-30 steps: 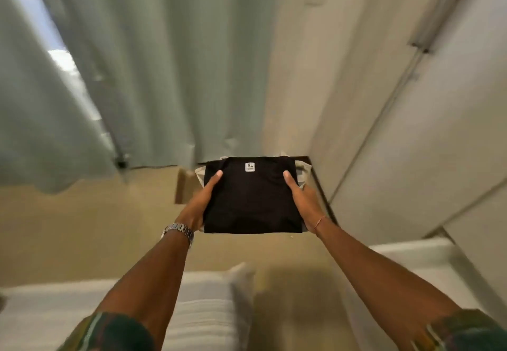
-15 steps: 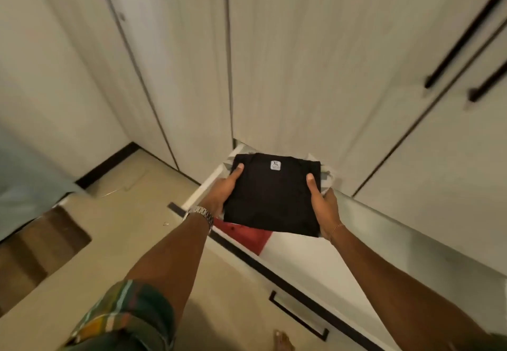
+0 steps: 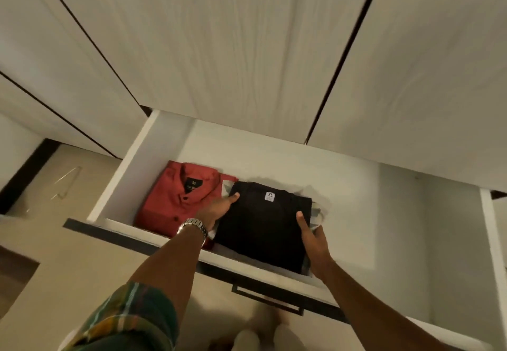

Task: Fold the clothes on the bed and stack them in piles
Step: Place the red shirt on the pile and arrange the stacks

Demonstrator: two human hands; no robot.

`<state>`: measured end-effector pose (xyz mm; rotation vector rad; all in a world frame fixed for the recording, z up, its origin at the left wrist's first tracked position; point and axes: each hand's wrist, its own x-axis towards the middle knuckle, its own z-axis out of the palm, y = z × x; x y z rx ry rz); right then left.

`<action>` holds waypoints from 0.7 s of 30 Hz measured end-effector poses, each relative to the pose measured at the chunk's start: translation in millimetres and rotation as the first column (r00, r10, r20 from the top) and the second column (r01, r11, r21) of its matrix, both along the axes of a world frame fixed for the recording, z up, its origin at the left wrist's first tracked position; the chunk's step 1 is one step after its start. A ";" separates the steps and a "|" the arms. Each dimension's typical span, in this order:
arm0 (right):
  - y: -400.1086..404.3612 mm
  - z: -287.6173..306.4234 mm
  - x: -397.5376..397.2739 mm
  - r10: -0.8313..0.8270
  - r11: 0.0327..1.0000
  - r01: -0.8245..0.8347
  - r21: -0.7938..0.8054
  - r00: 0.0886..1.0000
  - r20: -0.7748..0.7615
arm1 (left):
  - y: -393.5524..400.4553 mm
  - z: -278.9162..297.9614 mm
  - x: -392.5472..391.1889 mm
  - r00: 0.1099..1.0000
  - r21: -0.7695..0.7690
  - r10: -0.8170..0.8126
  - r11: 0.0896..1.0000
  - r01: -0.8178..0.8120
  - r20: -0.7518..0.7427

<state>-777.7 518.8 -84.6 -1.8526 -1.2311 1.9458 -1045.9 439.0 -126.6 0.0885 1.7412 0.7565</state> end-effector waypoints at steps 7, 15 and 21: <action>-5.0 -3.4 -7.8 0.118 0.985 -0.161 0.070 0.904 0.412 | -11.3 -14.6 0.8 0.975 -0.021 -0.120 0.993 0.118 -0.187; -42.9 119.0 -179.0 0.483 0.332 -0.741 0.584 0.665 0.570 | -97.2 154.6 -57.4 0.619 -0.016 -0.203 0.956 0.294 -0.759; -173.2 224.4 -330.2 0.707 -0.154 -0.706 0.691 0.409 0.576 | -283.2 254.3 -129.2 0.363 -0.160 -0.161 0.987 0.035 -0.918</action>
